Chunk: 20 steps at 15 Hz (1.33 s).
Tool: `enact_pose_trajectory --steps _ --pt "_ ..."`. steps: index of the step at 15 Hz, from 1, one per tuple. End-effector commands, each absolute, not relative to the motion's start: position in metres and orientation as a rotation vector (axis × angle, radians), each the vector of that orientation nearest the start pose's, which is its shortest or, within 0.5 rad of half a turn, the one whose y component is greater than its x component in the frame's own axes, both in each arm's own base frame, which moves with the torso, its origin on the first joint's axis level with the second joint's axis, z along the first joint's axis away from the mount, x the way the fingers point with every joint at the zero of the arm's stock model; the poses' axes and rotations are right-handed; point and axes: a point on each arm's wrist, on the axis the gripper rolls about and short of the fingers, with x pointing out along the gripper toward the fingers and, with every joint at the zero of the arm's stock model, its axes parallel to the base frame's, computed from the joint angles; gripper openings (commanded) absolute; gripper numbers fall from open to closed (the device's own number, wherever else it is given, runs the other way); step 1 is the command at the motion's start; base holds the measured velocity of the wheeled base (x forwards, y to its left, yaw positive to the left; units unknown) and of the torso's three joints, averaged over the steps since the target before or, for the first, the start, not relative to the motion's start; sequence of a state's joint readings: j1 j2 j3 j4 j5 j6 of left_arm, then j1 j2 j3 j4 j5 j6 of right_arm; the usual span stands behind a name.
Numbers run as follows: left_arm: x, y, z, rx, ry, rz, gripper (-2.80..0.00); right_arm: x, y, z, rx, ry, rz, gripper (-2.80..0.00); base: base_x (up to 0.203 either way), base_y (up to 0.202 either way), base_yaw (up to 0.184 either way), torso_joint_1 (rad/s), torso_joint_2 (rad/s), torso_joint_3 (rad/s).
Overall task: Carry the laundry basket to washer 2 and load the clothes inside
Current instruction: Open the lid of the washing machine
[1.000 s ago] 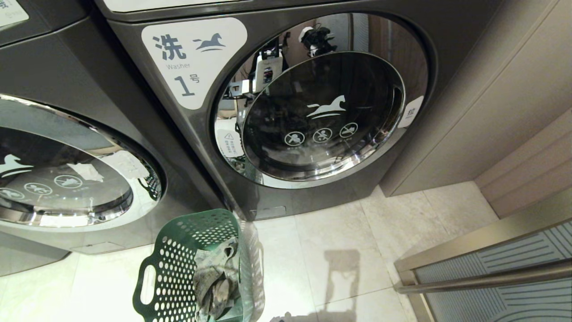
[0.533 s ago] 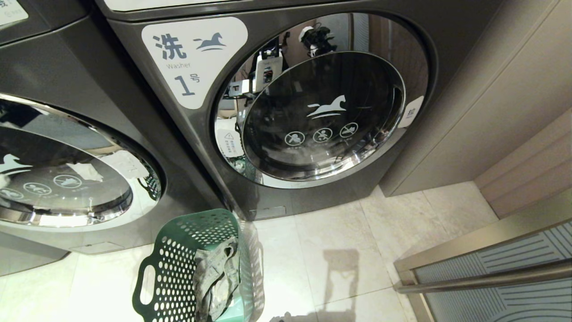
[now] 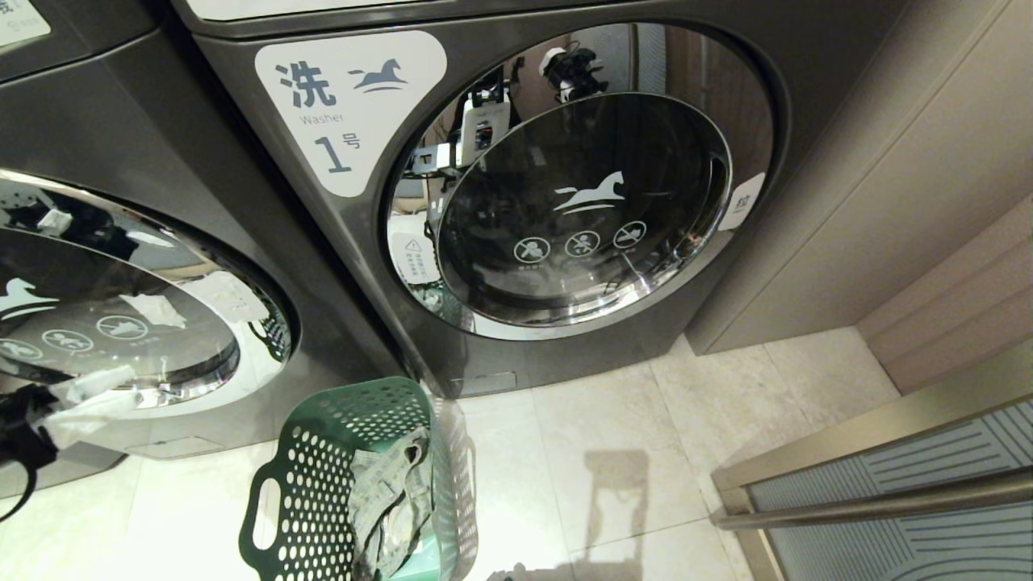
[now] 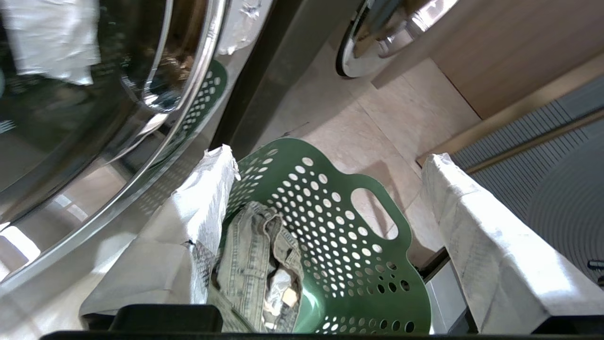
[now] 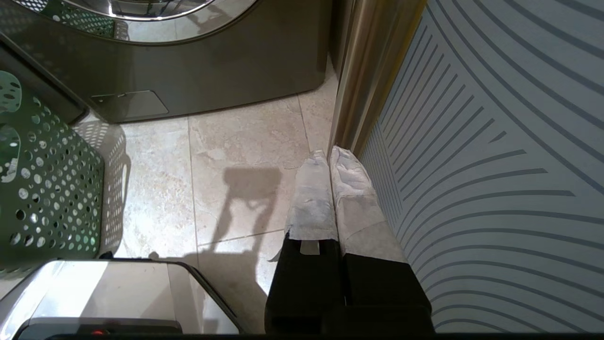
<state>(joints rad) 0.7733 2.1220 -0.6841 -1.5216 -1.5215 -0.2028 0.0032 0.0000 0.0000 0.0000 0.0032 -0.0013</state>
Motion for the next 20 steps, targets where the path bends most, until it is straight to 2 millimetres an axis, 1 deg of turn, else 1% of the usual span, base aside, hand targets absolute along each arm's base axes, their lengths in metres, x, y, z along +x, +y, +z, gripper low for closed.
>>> enact_pose_trajectory --steps 1,3,5,7,8,10,13,17,20 --pt "0.286 0.216 0.087 -0.098 0.038 -0.82 0.0 -0.023 0.0 0.076 -0.002 0.002 0.008 -2.8 0.0 0.0 0.0 0.0 0.0 0.0" --pt "0.311 0.204 0.087 -0.064 0.024 -0.89 0.0 -0.023 0.0 0.076 -0.002 0.002 0.008 -2.8 0.0 0.0 0.0 0.0 0.0 0.0" --pt "0.331 0.193 0.087 -0.036 0.011 -0.945 0.0 -0.023 0.0 0.076 -0.002 0.002 0.006 -2.8 0.0 0.0 0.0 0.0 0.0 0.0" --pt "0.347 0.181 0.09 -0.005 -0.007 -0.993 0.0 -0.023 0.0 0.076 -0.002 0.002 0.007 -2.8 0.0 0.0 0.0 0.0 0.0 0.0" --pt "0.352 0.176 0.091 0.004 -0.012 -1.01 0.0 -0.023 0.0 0.076 -0.002 0.002 0.006 -2.8 0.0 0.0 0.0 0.0 0.0 0.0" --pt "0.358 0.174 0.092 0.02 -0.022 -1.023 0.0 -0.023 0.0 0.076 -0.002 0.002 0.007 -2.8 0.0 0.0 0.0 0.0 0.0 0.0" --pt "0.365 0.176 0.097 0.056 -0.044 -1.026 0.0 -0.023 0.0 0.076 -0.002 0.002 0.009 -2.8 0.0 0.0 0.0 0.0 0.0 0.0" --pt "0.366 0.177 0.098 0.072 -0.053 -1.024 0.0 -0.023 0.0 0.076 -0.002 0.002 0.007 -2.8 0.0 0.0 0.0 0.0 0.0 0.0" --pt "0.362 0.18 0.102 0.085 -0.06 -1.013 0.0 -0.023 0.0 0.076 -0.002 0.002 0.006 -2.8 0.0 0.0 0.0 0.0 0.0 0.0"
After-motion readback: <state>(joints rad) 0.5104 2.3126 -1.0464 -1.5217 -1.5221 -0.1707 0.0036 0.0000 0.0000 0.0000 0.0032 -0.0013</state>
